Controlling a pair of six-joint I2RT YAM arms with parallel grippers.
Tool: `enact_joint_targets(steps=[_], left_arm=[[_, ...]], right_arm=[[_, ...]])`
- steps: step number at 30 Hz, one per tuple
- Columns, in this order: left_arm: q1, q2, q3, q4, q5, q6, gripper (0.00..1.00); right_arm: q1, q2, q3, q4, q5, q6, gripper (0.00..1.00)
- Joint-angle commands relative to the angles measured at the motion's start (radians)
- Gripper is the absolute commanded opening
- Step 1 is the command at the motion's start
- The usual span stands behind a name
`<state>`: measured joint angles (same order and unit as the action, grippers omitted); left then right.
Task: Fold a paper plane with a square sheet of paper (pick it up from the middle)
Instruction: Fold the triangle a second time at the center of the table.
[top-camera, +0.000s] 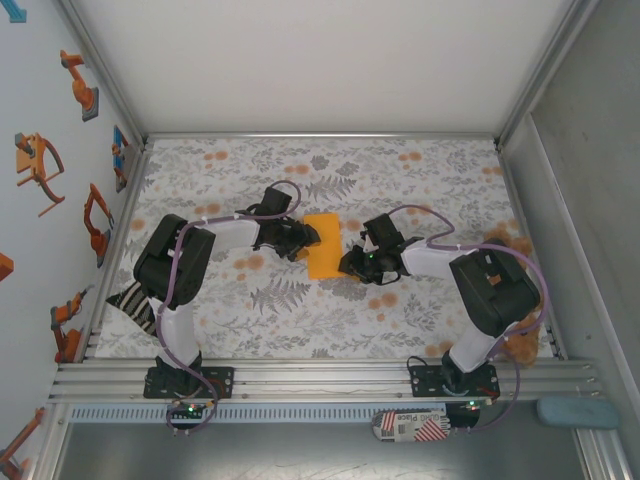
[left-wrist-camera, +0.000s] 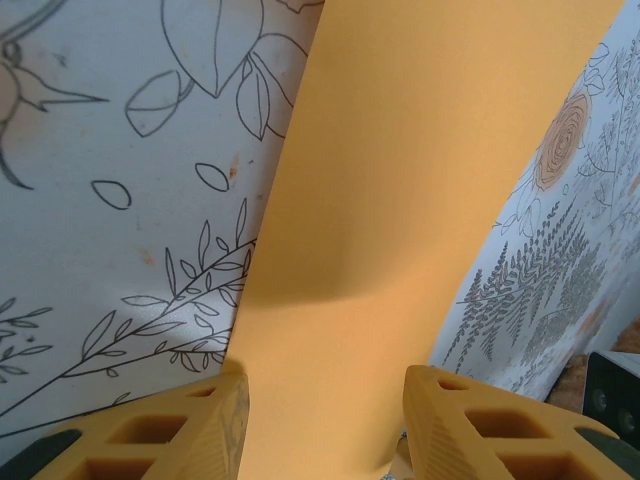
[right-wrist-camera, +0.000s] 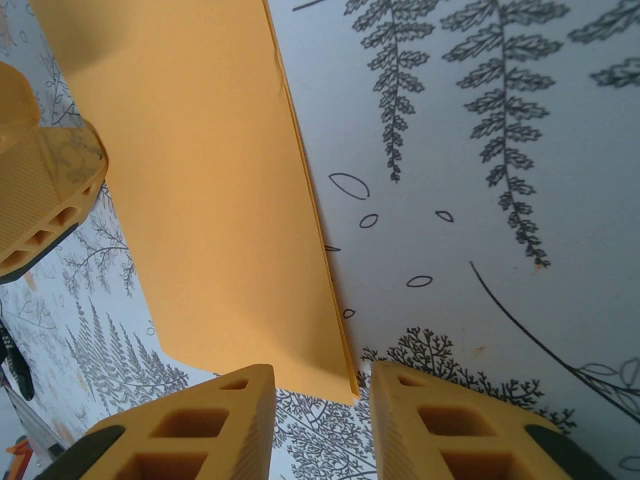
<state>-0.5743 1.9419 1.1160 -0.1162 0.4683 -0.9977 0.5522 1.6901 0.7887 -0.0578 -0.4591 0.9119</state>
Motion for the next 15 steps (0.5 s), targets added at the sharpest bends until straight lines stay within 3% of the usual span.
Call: enact_joint_targets(steps=[1, 5, 15], left_arm=[[0.002, 0.067, -0.035, -0.098, -0.048, 0.010, 0.46], [0.002, 0.067, -0.036, -0.097, -0.048, 0.013, 0.46], [0.002, 0.071, -0.035, -0.097, -0.044, 0.013, 0.45]], right_arm=[[0.005, -0.014, 0.019, -0.010, 0.009, -0.018, 0.28], [0.005, -0.007, 0.021, 0.005, -0.009, -0.015, 0.23], [0.005, -0.006, 0.018, 0.024, -0.021, -0.010, 0.21]])
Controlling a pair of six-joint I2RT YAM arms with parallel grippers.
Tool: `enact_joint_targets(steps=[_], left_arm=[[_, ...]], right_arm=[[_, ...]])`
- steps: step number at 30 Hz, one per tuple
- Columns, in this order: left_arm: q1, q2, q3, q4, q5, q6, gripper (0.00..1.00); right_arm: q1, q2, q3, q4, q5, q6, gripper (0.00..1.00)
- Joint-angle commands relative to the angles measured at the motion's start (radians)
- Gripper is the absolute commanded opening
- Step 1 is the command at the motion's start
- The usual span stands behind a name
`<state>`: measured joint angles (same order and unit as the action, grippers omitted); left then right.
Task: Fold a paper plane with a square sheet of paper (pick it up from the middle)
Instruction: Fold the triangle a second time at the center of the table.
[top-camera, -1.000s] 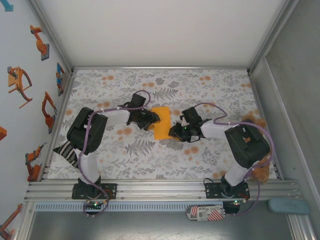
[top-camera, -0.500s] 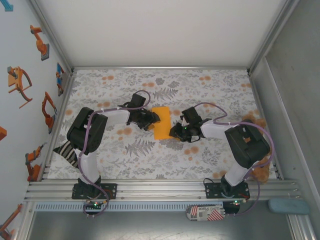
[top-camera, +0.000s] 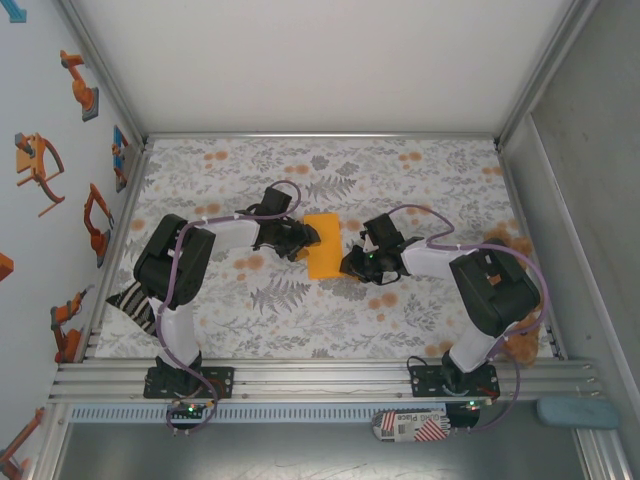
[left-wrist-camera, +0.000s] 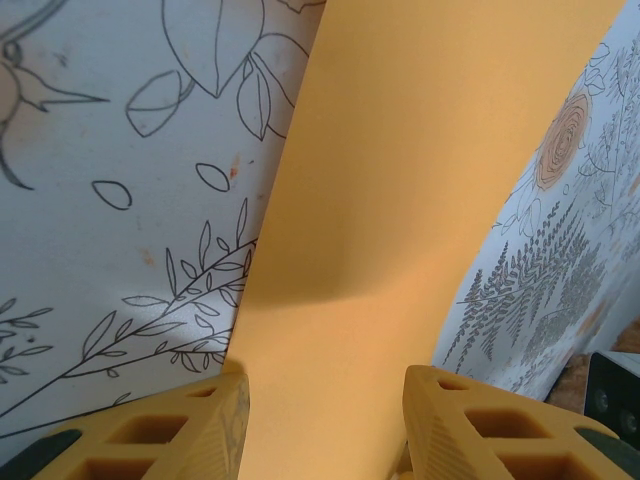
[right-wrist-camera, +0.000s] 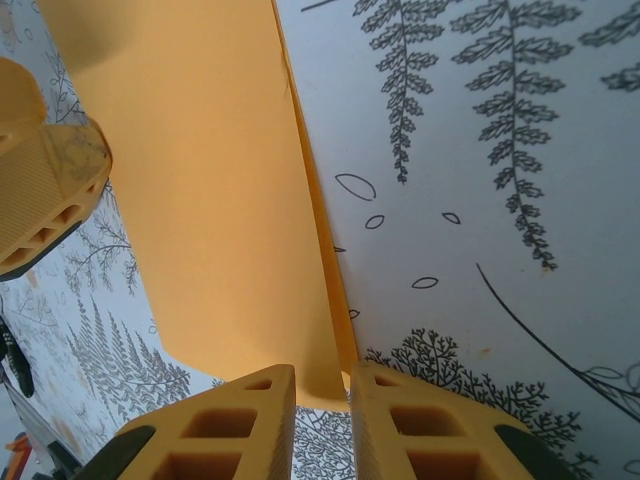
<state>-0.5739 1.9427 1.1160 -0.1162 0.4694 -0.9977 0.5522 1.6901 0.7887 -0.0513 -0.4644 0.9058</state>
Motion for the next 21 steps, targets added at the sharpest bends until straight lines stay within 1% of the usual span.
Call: enact_joint_targets(steps=[1, 9, 21], left_arm=[[0.003, 0.070, -0.036, -0.096, -0.045, 0.012, 0.45], [0.003, 0.073, -0.037, -0.096, -0.043, 0.013, 0.45], [0.002, 0.075, -0.039, -0.096, -0.043, 0.016, 0.46]], right_arm=[[0.005, -0.007, 0.018, 0.019, -0.015, -0.005, 0.21], [0.005, -0.017, 0.015, 0.047, 0.007, 0.006, 0.21], [0.000, 0.045, 0.061, 0.085, -0.002, -0.012, 0.22]])
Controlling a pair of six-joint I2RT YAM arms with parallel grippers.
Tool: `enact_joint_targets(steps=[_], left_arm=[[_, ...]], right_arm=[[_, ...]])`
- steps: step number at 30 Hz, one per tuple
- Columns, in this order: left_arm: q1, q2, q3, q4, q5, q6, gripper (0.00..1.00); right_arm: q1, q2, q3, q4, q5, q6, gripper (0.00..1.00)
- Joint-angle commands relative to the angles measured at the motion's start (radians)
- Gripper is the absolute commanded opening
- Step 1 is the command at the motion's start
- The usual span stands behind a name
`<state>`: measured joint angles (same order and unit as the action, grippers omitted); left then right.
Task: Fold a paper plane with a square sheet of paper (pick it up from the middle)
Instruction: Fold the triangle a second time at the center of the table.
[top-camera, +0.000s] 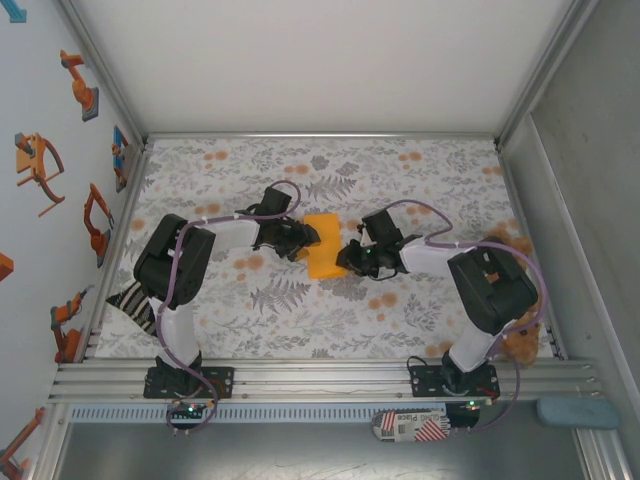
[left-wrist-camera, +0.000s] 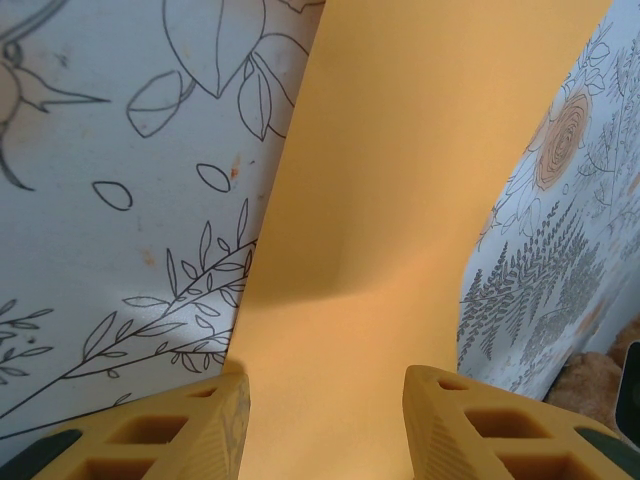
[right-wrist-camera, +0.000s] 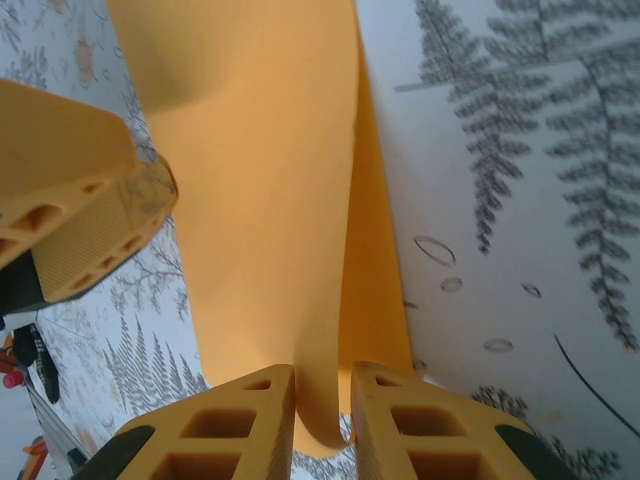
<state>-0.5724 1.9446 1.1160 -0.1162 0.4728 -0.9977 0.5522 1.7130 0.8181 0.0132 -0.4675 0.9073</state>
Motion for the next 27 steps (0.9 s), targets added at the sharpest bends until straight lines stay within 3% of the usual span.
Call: enact_joint_targets(steps=[1, 18, 27], left_arm=[[0.000, 0.075, -0.038, -0.096, -0.046, 0.016, 0.45], [0.000, 0.079, -0.030, -0.095, -0.040, 0.015, 0.45], [0.000, 0.071, -0.030, -0.095, -0.039, 0.017, 0.45]], right_arm=[[-0.002, 0.026, 0.035, 0.023, 0.001, -0.015, 0.22], [-0.014, 0.012, -0.015, 0.091, -0.033, 0.027, 0.25], [-0.015, -0.011, -0.037, 0.085, -0.036, 0.084, 0.22]])
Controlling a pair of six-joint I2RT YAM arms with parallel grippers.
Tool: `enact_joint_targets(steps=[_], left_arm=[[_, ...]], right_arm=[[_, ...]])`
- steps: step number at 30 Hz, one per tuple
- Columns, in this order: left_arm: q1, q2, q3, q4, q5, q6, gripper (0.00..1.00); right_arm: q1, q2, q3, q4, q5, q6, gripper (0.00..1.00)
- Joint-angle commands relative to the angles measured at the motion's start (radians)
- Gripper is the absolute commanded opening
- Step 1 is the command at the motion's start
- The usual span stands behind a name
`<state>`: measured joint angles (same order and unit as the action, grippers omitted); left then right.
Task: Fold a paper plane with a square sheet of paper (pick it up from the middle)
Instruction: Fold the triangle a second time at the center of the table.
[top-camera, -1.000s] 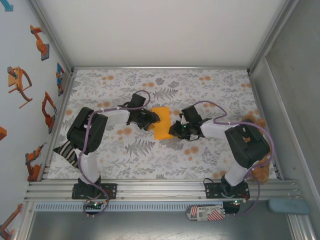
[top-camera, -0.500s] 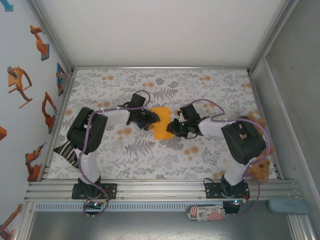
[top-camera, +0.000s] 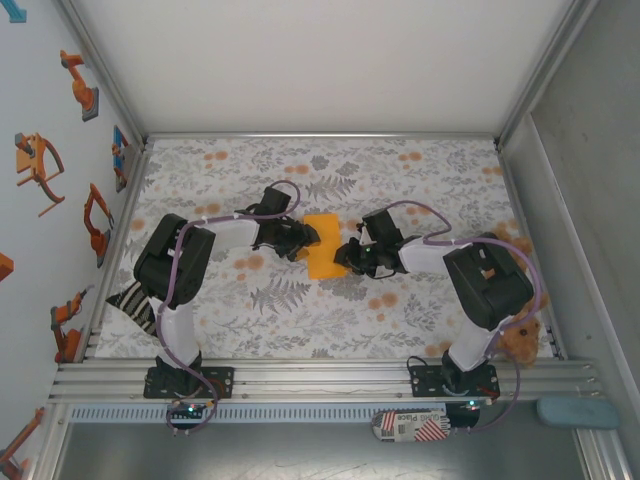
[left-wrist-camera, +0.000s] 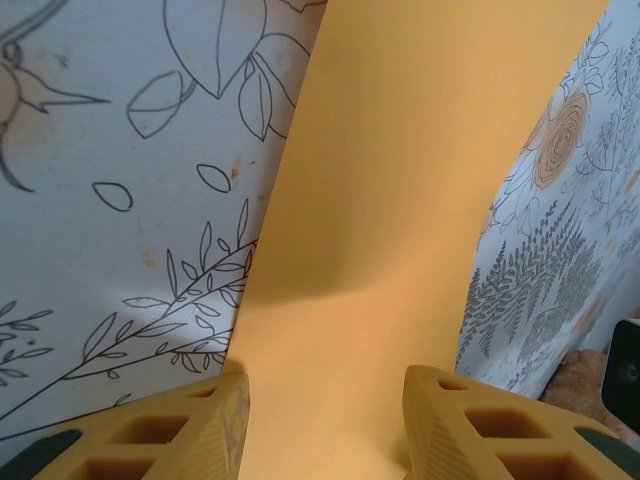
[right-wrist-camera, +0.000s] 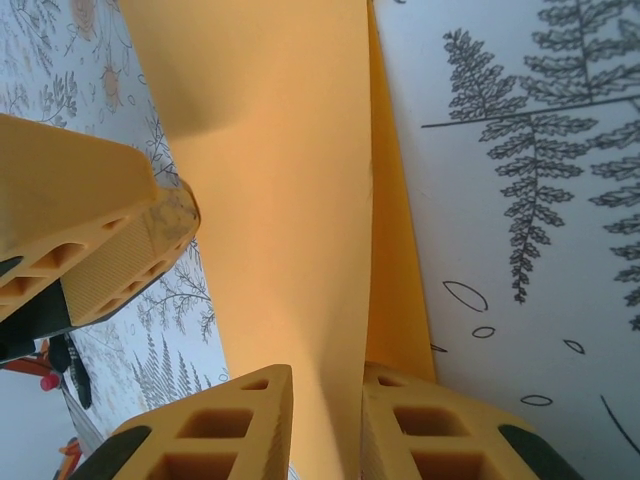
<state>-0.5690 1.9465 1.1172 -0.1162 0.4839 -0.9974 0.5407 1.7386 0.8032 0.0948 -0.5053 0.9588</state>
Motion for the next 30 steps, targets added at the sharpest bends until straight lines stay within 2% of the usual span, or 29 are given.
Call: enact_joint_targets(steps=[1, 6, 19, 23, 30], left_arm=[[-0.003, 0.069, -0.030, -0.095, -0.050, 0.015, 0.45], [-0.003, 0.068, -0.034, -0.092, -0.048, 0.016, 0.45], [-0.003, -0.004, 0.022, -0.047, -0.016, 0.057, 0.46], [0.000, -0.025, 0.048, 0.014, -0.012, 0.082, 0.46], [0.019, 0.049, 0.094, 0.023, -0.004, 0.102, 0.44]], right_arm=[[-0.004, -0.044, -0.029, 0.007, -0.001, 0.040, 0.21], [-0.004, -0.075, -0.058, 0.002, 0.033, 0.061, 0.18], [-0.004, -0.084, -0.054, -0.005, 0.051, 0.070, 0.01], [-0.004, -0.106, -0.052, -0.065, 0.060, 0.040, 0.00], [-0.004, -0.150, -0.055, -0.135, 0.047, -0.003, 0.00]])
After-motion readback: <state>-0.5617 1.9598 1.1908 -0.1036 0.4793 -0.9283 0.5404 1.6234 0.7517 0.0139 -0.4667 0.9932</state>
